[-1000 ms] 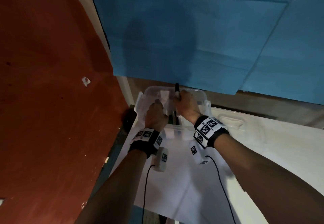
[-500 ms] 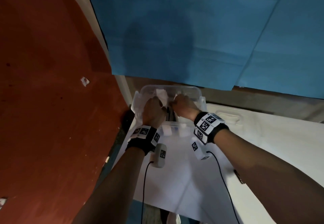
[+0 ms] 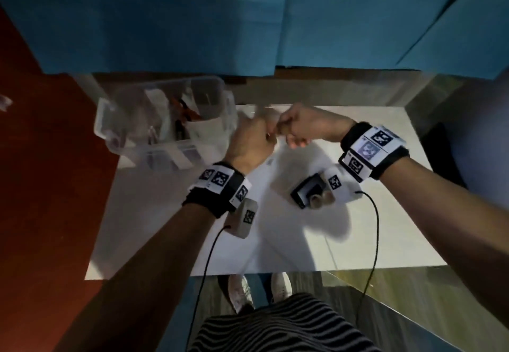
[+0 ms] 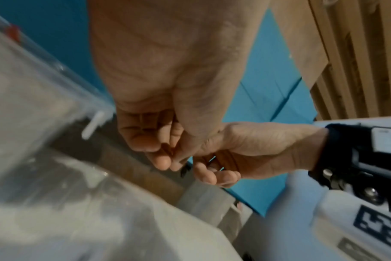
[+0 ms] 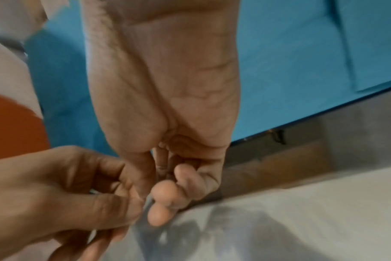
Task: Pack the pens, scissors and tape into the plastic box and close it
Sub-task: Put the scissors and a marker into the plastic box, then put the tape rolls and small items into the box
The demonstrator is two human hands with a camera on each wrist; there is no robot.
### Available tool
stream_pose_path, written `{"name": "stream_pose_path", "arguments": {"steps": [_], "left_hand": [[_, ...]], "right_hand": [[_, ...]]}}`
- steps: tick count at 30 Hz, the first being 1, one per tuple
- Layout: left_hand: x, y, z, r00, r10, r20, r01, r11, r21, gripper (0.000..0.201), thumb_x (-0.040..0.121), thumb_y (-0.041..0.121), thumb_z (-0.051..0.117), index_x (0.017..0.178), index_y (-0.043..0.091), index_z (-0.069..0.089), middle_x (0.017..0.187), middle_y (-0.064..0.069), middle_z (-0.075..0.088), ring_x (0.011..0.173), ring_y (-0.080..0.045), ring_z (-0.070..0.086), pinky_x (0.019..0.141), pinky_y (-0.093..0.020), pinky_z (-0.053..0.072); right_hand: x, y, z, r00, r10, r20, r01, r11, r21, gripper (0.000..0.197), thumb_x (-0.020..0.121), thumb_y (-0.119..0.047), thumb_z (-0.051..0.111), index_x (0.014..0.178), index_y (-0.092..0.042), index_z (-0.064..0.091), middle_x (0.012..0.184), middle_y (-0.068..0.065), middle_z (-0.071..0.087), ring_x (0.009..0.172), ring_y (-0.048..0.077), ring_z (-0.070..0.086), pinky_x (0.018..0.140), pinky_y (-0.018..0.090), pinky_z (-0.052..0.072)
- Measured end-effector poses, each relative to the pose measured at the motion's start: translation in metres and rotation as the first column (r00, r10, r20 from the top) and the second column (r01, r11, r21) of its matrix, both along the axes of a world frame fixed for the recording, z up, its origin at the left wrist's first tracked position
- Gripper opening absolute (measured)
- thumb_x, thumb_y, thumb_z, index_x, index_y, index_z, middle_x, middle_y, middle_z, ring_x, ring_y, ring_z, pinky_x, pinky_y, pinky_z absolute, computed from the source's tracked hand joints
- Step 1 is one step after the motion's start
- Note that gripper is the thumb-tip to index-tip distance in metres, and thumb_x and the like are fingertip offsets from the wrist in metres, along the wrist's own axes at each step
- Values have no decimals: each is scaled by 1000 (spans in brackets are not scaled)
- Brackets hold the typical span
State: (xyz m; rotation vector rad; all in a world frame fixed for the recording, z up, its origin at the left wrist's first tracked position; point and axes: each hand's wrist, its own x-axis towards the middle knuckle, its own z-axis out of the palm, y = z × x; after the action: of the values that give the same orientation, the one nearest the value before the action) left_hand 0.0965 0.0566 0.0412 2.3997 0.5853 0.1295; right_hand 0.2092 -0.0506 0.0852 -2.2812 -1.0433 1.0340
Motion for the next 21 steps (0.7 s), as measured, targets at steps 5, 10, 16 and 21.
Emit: {"name": "stream_pose_path", "arguments": {"steps": [5, 10, 16, 21], "left_hand": [[5, -63, -44, 945, -183, -271, 165, 982, -87, 22, 82, 25, 50, 95, 16, 65, 104, -16, 67, 102, -40, 62, 86, -43, 53], [8, -106, -75, 941, -131, -312, 106, 990, -96, 42, 91, 41, 55, 113, 6, 61, 120, -18, 61, 113, -38, 56, 89, -45, 48], [21, -120, -85, 935, -109, -339, 68, 989, -132, 43, 81, 45, 52, 102, 9, 65, 104, -14, 65, 100, -37, 62, 76, -45, 56], [21, -114, -85, 947, -31, -321, -17, 989, -145, 52, 87, 49, 51, 103, 1, 63, 107, -14, 54, 106, -35, 53, 84, -47, 51]], "right_hand": [[25, -77, -59, 987, -54, 154, 92, 964, -248, 21, 82, -2, 54, 89, -8, 72, 75, 8, 68, 60, 17, 60, 48, 19, 45], [35, -128, -115, 955, -153, 254, 211, 952, -220, 26, 87, -14, 62, 112, -18, 65, 122, 16, 61, 108, 31, 60, 91, 33, 47], [20, -133, -138, 970, -62, 236, 82, 994, -75, 14, 83, -13, 50, 86, -10, 63, 87, 12, 59, 80, 31, 59, 71, 34, 45], [29, -144, -141, 955, -131, 266, 131, 991, 16, 25, 88, -18, 54, 108, -7, 64, 100, 11, 55, 91, 26, 55, 80, 36, 48]]}}
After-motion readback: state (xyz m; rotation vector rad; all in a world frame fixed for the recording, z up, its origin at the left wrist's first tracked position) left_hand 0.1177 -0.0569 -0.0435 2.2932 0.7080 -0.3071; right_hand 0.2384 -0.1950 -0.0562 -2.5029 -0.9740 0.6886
